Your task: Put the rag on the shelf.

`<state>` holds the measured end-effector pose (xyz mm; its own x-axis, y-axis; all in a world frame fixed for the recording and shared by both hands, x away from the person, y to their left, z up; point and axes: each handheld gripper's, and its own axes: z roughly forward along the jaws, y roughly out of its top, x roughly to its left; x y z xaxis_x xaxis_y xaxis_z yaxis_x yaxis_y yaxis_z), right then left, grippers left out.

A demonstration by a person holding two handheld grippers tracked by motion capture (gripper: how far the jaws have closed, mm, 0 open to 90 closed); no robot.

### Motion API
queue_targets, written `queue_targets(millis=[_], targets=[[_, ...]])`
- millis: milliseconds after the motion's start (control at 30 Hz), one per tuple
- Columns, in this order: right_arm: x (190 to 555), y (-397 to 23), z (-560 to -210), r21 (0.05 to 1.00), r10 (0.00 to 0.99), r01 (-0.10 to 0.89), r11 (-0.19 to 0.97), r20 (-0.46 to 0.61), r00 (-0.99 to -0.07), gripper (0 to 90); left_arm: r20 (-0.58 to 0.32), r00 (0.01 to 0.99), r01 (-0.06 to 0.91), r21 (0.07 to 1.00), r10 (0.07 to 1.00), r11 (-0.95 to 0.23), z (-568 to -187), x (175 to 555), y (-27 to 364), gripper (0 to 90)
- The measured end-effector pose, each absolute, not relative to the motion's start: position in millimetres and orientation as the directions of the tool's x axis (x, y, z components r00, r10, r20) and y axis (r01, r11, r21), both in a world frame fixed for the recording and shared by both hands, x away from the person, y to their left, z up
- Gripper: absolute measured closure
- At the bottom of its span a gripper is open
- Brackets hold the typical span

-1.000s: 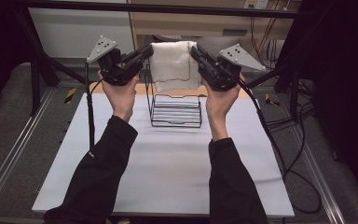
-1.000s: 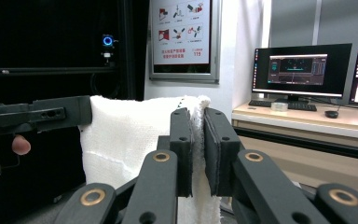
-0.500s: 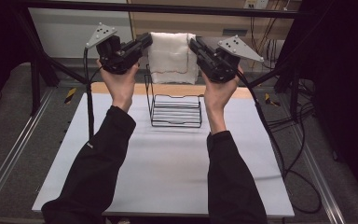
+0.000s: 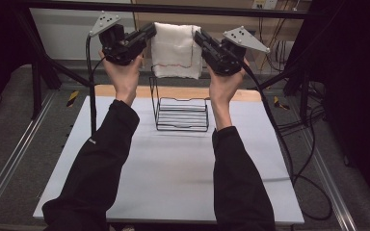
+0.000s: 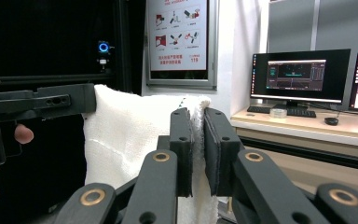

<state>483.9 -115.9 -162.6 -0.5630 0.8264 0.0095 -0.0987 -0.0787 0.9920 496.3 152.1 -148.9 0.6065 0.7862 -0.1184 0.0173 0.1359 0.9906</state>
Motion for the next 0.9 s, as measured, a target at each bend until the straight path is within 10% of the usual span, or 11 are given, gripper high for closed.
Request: queue_targets(millis=[900], targets=[[523.7,-114.7,-179.2,0.999,0.844,-0.036,-0.019,-0.003,-0.536,82.4,-0.113,0.579,0.07,0.994,0.807,0.089,-168.6,536.9,147.0,83.7]])
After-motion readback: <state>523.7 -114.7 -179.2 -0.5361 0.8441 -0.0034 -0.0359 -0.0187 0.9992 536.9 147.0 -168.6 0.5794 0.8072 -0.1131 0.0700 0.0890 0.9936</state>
